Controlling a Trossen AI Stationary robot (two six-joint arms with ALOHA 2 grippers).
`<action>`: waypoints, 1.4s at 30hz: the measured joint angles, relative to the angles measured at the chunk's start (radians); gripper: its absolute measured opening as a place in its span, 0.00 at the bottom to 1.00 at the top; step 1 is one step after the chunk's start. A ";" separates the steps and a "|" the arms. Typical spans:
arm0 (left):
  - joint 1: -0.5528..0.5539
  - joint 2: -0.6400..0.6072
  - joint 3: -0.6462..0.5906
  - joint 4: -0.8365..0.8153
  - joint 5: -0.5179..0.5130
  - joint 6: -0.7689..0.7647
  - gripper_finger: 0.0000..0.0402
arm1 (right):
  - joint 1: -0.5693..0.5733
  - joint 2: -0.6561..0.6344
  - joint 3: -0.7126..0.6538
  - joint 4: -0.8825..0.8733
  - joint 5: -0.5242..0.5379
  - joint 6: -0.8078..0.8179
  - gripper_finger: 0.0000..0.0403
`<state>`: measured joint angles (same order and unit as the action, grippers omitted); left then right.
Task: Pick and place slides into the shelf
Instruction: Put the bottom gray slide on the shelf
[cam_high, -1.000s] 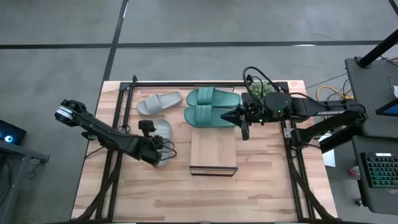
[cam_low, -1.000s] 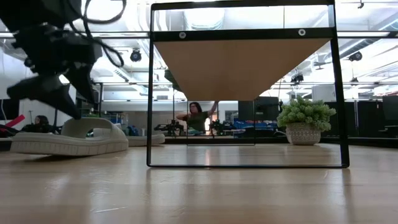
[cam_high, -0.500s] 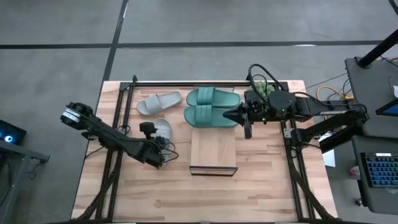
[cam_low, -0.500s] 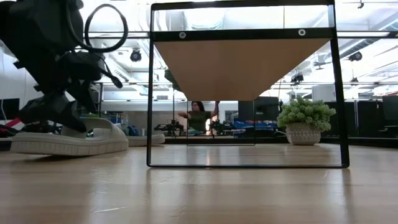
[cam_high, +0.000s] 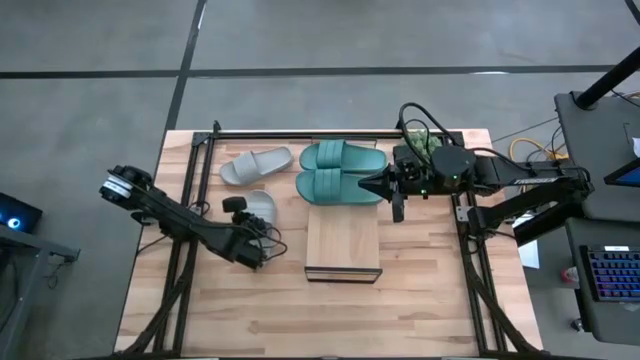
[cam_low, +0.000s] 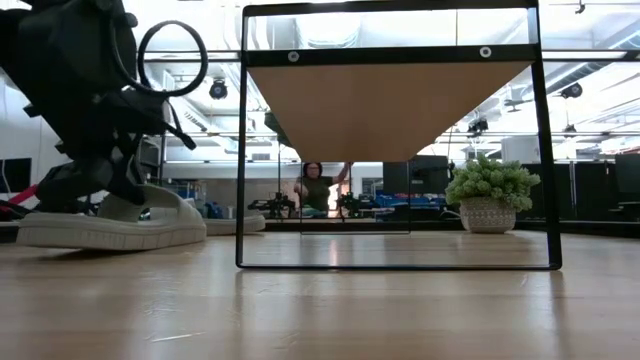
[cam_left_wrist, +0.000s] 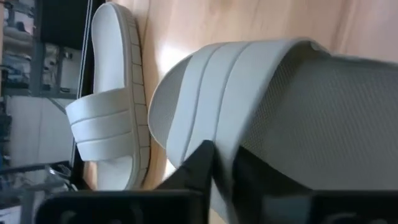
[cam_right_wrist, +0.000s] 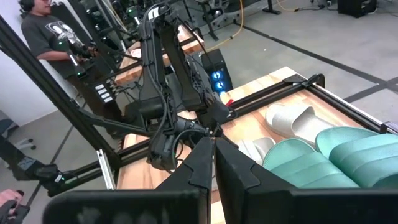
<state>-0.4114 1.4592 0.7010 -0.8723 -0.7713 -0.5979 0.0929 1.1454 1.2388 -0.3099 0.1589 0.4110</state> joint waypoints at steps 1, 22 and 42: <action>0.000 -0.005 0.000 0.000 0.003 -0.010 0.03 | 0.000 0.000 0.000 0.000 0.000 0.000 0.02; 0.002 -0.230 0.006 -0.190 0.067 -0.045 0.00 | 0.000 0.000 0.000 0.001 0.000 0.000 0.02; 0.001 -0.537 0.091 -0.351 0.186 -0.017 0.00 | 0.000 0.000 0.000 0.003 0.000 0.008 0.02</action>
<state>-0.4103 0.9223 0.7924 -1.2234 -0.5852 -0.6151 0.0932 1.1458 1.2388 -0.3074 0.1585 0.4194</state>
